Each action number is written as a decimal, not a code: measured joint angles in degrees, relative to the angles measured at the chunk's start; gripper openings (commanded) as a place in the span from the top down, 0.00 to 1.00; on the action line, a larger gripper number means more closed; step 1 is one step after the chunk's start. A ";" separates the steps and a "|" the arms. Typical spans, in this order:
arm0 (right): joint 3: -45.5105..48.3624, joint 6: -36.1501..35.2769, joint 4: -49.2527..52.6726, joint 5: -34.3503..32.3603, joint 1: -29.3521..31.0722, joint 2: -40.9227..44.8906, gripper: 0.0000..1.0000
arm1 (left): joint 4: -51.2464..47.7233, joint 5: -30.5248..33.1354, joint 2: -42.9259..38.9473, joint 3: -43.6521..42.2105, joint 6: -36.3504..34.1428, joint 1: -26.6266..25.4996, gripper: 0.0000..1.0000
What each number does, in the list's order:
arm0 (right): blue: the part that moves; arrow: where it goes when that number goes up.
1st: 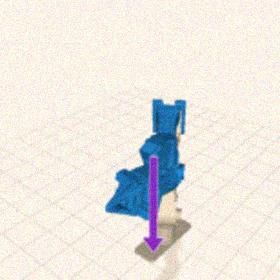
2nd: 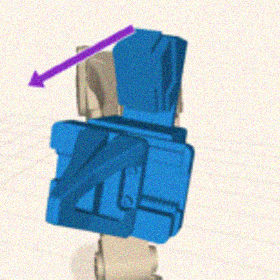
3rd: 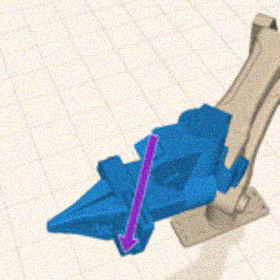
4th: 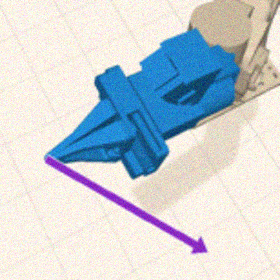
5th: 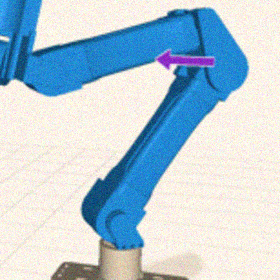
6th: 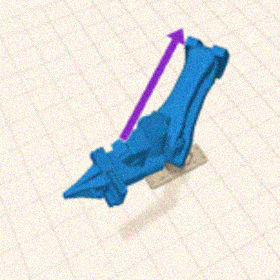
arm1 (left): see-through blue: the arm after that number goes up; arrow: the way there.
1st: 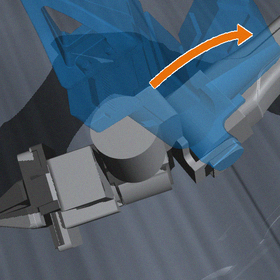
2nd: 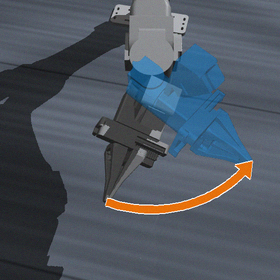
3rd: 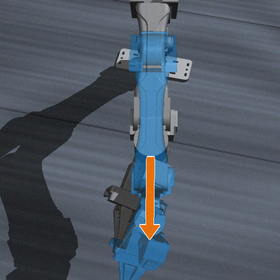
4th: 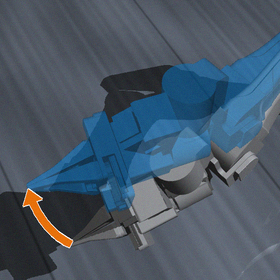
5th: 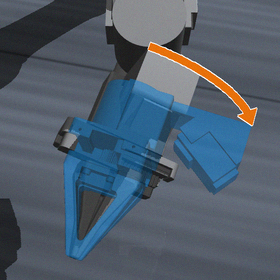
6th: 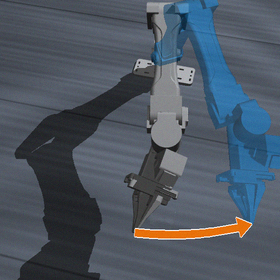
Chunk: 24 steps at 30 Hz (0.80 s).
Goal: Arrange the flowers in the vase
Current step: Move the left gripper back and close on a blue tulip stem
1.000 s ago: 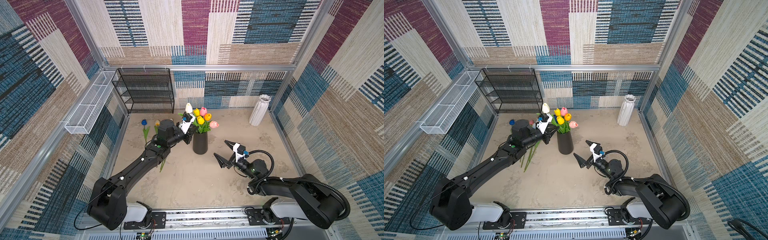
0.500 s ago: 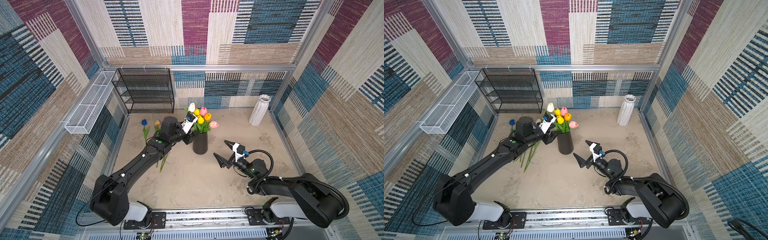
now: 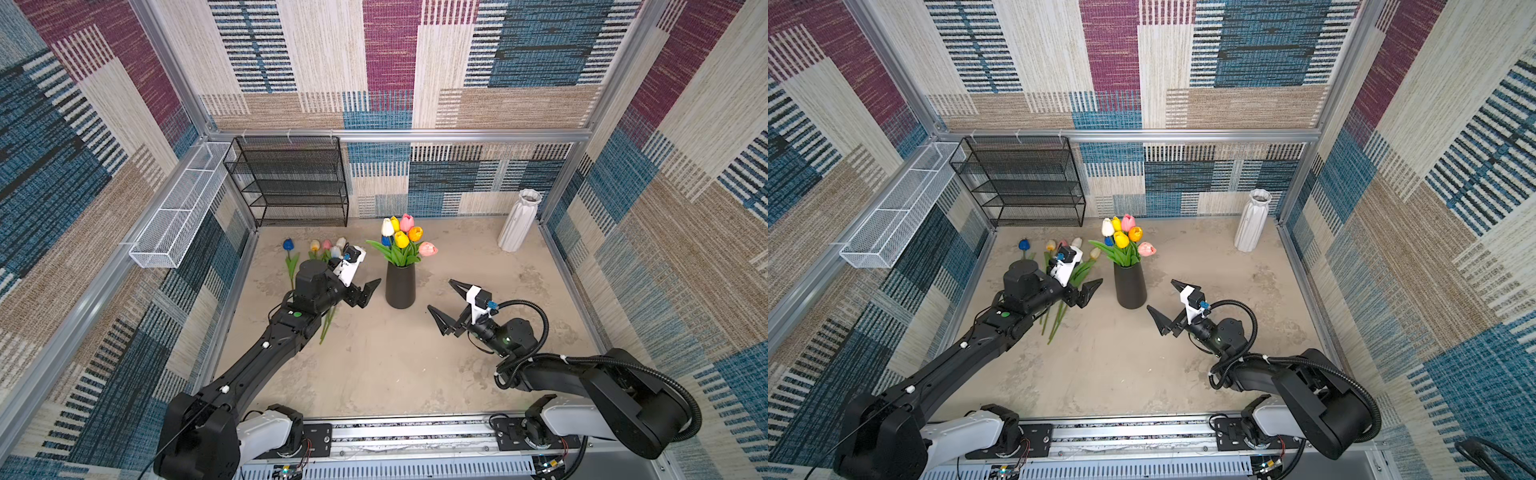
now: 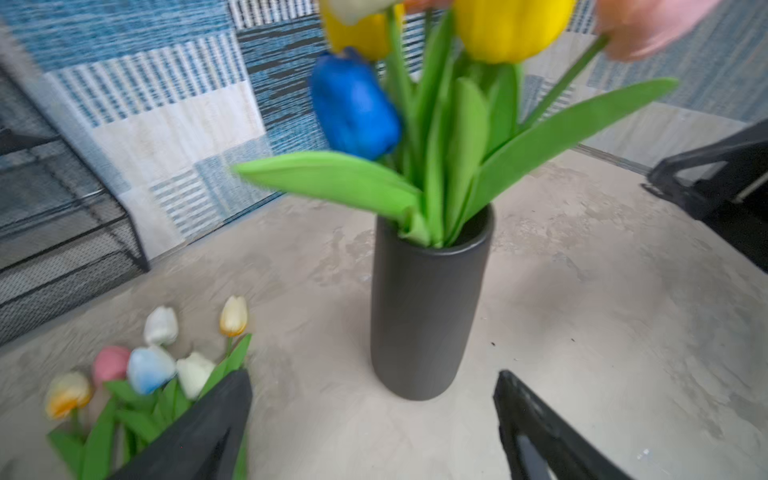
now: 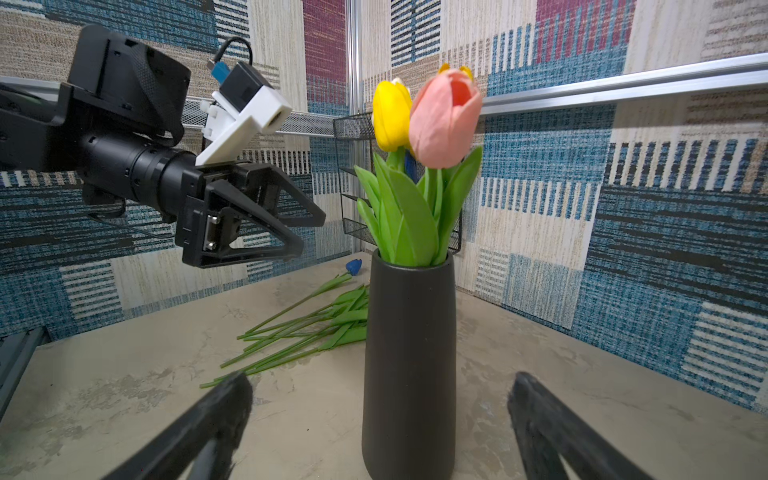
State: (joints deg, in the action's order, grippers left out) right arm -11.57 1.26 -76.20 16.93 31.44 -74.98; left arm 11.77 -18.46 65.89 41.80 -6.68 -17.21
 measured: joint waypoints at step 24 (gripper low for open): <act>0.22 0.20 -0.04 0.52 0.00 -0.02 0.00 | -45.68 22.77 46.16 39.32 14.64 24.85 0.46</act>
State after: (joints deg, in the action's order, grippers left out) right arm -11.35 1.45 -76.25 17.45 31.44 -75.00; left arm -33.91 4.32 112.05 81.12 7.97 7.64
